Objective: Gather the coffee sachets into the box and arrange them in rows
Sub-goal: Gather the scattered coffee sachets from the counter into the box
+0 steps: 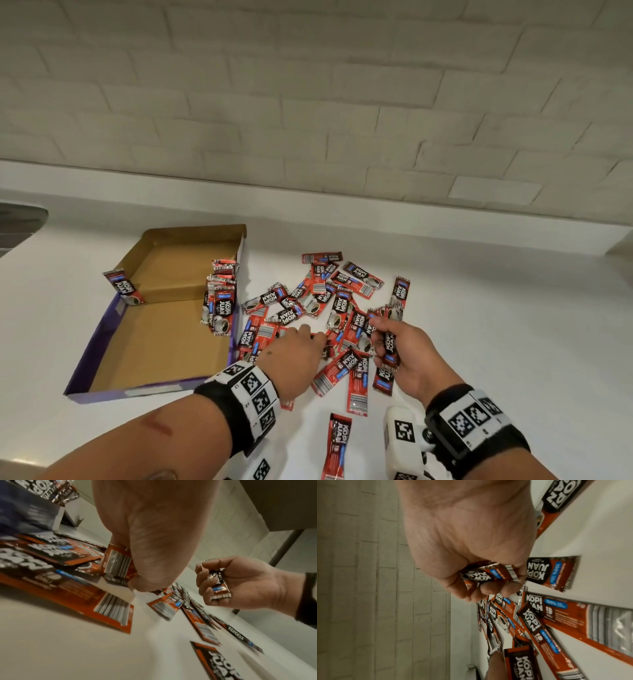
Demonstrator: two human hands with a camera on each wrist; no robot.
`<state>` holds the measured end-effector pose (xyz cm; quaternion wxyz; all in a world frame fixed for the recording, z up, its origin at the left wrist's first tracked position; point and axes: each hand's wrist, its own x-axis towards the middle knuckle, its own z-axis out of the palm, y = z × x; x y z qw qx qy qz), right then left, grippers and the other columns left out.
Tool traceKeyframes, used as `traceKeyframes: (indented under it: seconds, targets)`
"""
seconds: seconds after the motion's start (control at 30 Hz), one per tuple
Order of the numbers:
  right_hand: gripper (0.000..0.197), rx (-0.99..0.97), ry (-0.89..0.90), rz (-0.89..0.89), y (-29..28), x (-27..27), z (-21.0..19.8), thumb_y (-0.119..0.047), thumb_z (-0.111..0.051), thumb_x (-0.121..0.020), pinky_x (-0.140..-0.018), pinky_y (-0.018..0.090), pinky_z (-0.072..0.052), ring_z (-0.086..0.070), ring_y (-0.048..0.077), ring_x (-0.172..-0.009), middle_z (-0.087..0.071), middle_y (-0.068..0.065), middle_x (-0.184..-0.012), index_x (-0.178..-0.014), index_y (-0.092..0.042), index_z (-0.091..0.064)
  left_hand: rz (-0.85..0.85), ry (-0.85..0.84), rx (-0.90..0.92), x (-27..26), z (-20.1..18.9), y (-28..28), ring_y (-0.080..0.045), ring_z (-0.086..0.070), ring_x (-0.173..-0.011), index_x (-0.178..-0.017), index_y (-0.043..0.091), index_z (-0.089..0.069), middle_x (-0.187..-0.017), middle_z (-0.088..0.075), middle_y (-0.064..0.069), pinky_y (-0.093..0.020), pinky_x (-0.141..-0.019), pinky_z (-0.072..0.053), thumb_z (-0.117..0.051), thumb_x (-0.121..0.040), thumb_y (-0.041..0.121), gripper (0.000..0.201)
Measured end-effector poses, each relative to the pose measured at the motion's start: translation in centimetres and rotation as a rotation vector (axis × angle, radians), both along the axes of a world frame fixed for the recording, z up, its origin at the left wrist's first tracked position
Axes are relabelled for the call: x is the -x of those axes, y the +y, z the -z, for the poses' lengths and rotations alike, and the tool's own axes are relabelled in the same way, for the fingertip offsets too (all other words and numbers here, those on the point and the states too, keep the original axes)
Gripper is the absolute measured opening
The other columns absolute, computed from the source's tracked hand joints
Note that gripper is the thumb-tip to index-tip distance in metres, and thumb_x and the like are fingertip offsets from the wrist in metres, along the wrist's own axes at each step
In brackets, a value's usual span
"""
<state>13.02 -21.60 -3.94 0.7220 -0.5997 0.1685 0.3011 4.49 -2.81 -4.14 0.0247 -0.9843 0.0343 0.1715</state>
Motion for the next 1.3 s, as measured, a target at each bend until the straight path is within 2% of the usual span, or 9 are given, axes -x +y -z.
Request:
traceKeyframes:
  seconds: [0.47,0.6,0.7,0.8,0.93,1.03,1.13,1.2,1.3]
  targets:
    - [0.009,0.0,-0.016,0.035,0.1,1.9,-0.8,-0.01,-0.064,-0.097,-0.055,0.029,-0.04,-0.049,0.013,-0.053,-0.065,0.005,-0.066,-0.103,-0.004,-0.066,0.023,-0.028,0.06,-0.1,-1.6,0.5,-0.027,-0.056,-0.076,-0.126,0.006,-0.046,-0.095,-0.061,-0.011,-0.038,-0.065,-0.05,-0.048,-0.088,-0.006,0.04]
    - [0.03,-0.042,-0.028,0.131,0.4,2.1,-0.7,-0.033,-0.064,-0.1,-0.061,0.035,-0.051,-0.066,0.022,-0.067,-0.071,0.009,-0.079,-0.113,-0.006,-0.064,-0.207,-0.034,0.466,-0.7,-4.0,0.1,-0.018,-0.062,-0.081,-0.128,0.011,-0.047,-0.102,-0.066,-0.005,-0.027,-0.063,-0.046,-0.06,-0.093,0.005,0.038]
    - [0.048,-0.136,0.001,0.12,1.5,2.7,-1.3,-0.052,-0.052,-0.101,-0.081,0.049,-0.06,-0.075,0.035,-0.091,-0.078,0.016,-0.101,-0.114,-0.008,-0.066,-0.414,-0.038,0.797,-1.8,-5.7,-1.4,-0.014,-0.064,-0.077,-0.116,0.017,-0.047,-0.096,-0.066,-0.002,-0.026,-0.057,-0.046,-0.074,-0.088,0.017,0.038]
    - [0.053,-0.358,0.001,-0.023,2.9,3.8,-2.1,-0.05,-0.049,-0.1,-0.099,0.054,-0.053,-0.07,0.038,-0.113,-0.072,0.022,-0.121,-0.126,-0.008,-0.067,-0.461,-0.142,0.785,-2.8,-6.3,-3.7,-0.021,-0.06,-0.082,-0.109,0.01,-0.051,-0.096,-0.064,-0.005,-0.028,-0.056,-0.04,-0.07,-0.088,0.016,0.029]
    - [0.047,-0.282,-0.024,-0.053,3.2,3.9,-1.6,-0.031,-0.067,-0.084,-0.097,0.05,-0.053,-0.071,0.038,-0.109,-0.071,0.027,-0.119,-0.119,-0.001,-0.068,-0.312,-0.149,0.792,-2.3,-5.7,-4.6,-0.032,-0.065,-0.08,-0.084,0.005,-0.062,-0.081,-0.066,-0.013,-0.034,-0.062,-0.049,-0.06,-0.084,0.011,0.006]
    - [0.041,-0.252,-0.018,-0.029,2.7,3.6,-0.9,-0.024,-0.067,-0.087,-0.105,0.052,-0.047,-0.067,0.041,-0.113,-0.069,0.031,-0.121,-0.117,0.003,-0.07,-0.313,-0.07,0.955,-1.4,-4.9,-4.0,-0.022,-0.07,-0.085,-0.087,0.012,-0.072,-0.085,-0.074,-0.007,-0.039,-0.079,-0.057,-0.072,-0.082,0.022,0.011]
    - [0.029,-0.292,0.031,0.041,2.6,3.4,-0.6,-0.018,-0.057,-0.101,-0.084,0.047,-0.057,-0.073,0.036,-0.096,-0.074,0.025,-0.111,-0.119,0.001,-0.069,-0.347,-0.204,1.024,-1.1,-4.1,-3.5,-0.011,-0.061,-0.101,-0.101,0.017,-0.078,-0.099,-0.061,0.002,-0.027,-0.095,-0.049,-0.077,-0.086,0.027,0.019]
    - [0.02,-0.25,0.068,0.108,2.4,3.0,-0.3,-0.014,-0.055,-0.101,-0.06,0.037,-0.056,-0.068,0.028,-0.069,-0.074,0.019,-0.091,-0.113,-0.003,-0.068,-0.46,-0.309,1.013,-1.5,-3.9,-2.3,-0.009,-0.058,-0.103,-0.101,0.02,-0.077,-0.11,-0.054,0.001,-0.018,-0.092,-0.046,-0.075,-0.088,0.029,0.016]
    - [0.012,-0.169,0.081,0.144,1.3,2.6,0.3,-0.016,-0.054,-0.104,-0.048,0.029,-0.048,-0.048,0.017,-0.051,-0.061,0.008,-0.069,-0.108,-0.008,-0.062,-0.578,-0.265,0.615,-2.3,-2.8,1.6,-0.022,-0.055,-0.111,-0.106,0.018,-0.068,-0.121,-0.058,-0.008,-0.033,-0.097,-0.047,-0.062,-0.092,0.026,0.018]
